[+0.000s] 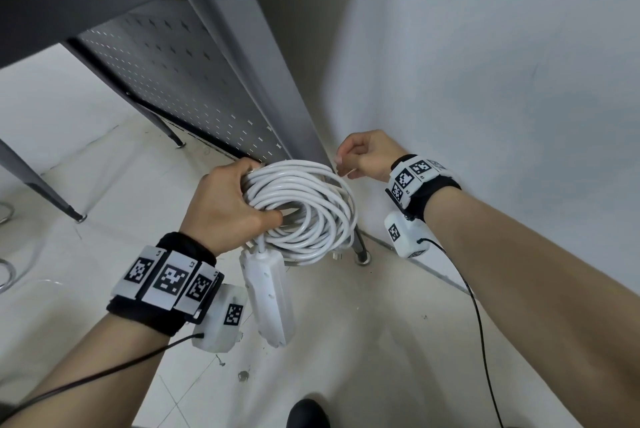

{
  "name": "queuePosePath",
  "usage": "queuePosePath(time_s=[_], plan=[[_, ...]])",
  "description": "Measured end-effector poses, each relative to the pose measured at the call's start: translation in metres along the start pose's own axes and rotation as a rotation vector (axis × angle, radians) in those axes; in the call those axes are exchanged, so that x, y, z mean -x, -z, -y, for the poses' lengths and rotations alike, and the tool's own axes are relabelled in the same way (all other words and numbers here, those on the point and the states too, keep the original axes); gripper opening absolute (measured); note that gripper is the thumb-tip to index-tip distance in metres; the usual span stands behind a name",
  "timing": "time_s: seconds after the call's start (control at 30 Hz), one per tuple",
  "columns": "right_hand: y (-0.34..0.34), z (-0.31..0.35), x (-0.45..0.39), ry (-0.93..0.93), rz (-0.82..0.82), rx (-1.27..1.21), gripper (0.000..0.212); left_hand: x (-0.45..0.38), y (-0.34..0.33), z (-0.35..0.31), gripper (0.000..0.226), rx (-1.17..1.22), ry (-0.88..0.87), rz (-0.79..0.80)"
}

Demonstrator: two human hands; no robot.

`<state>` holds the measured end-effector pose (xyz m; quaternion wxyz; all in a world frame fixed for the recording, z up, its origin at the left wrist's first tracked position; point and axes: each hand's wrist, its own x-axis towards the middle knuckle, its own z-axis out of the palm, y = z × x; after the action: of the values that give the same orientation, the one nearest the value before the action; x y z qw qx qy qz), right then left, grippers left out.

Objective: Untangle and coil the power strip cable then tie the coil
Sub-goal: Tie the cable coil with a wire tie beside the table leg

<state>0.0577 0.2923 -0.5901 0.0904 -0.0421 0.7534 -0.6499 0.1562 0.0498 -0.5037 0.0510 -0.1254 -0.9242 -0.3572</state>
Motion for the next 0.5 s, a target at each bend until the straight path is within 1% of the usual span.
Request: queuePosePath(time_s=[0.07,0.13,0.17,0.2,0.23,0.37,0.43,0.5], plan=[[-0.004,-0.004,-0.003,-0.098,0.103,0.050,0.029,0.001,0.002,0.000,0.035,-0.012,0.003,0.001],[-0.009,-0.010,-0.006,-0.192,0.230,0.186,0.044,0.001,0.003,0.001,0.035,-0.020,0.011,0.003],[-0.011,-0.013,-0.006,-0.212,0.279,0.281,0.048,0.001,0.003,0.001,0.035,-0.020,0.017,0.004],[-0.013,-0.018,-0.007,-0.230,0.300,0.354,0.047,0.001,0.004,0.001,0.036,-0.019,0.020,0.007],[-0.015,-0.023,-0.007,-0.264,0.294,0.377,0.045,0.002,0.005,0.001,0.037,-0.019,0.023,0.012],[-0.017,-0.039,-0.008,-0.417,0.249,0.330,0.034,0.004,0.009,0.003,0.039,-0.020,0.021,0.033],[-0.014,-0.039,-0.011,-0.428,0.220,0.325,0.031,0.004,0.009,0.005,0.039,-0.038,0.020,0.033],[-0.010,-0.034,-0.016,-0.420,0.151,0.328,0.027,0.005,0.008,0.006,0.039,-0.050,0.018,0.036]])
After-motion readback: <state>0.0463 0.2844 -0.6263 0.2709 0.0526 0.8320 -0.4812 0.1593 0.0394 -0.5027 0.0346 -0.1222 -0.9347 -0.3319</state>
